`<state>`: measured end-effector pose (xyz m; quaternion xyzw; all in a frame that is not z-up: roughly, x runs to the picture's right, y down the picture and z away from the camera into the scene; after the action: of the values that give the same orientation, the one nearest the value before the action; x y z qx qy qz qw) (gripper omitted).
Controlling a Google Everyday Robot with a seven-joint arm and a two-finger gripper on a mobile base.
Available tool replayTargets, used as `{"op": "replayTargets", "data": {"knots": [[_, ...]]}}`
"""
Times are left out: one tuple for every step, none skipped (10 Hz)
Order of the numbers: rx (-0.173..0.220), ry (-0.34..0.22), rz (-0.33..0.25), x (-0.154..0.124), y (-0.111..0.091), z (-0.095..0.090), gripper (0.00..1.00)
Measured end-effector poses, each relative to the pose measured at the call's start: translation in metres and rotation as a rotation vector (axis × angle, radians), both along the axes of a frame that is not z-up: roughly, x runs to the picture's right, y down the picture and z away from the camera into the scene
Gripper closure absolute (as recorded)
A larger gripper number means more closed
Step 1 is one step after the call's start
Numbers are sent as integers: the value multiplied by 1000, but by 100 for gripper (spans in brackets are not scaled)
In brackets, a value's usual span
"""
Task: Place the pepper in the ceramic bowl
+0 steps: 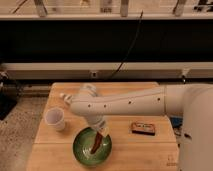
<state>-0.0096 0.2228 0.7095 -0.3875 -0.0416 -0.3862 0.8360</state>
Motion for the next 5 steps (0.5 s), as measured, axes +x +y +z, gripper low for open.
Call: {"op": "replayTargets", "data": {"knots": [[2, -5, -7, 0, 0, 0, 78], [2, -8, -11, -1, 1, 0, 70], [3, -12, -16, -1, 1, 0, 63], [4, -15, -20, -1, 1, 0, 61], [5, -20, -27, -1, 2, 0, 59]]}}
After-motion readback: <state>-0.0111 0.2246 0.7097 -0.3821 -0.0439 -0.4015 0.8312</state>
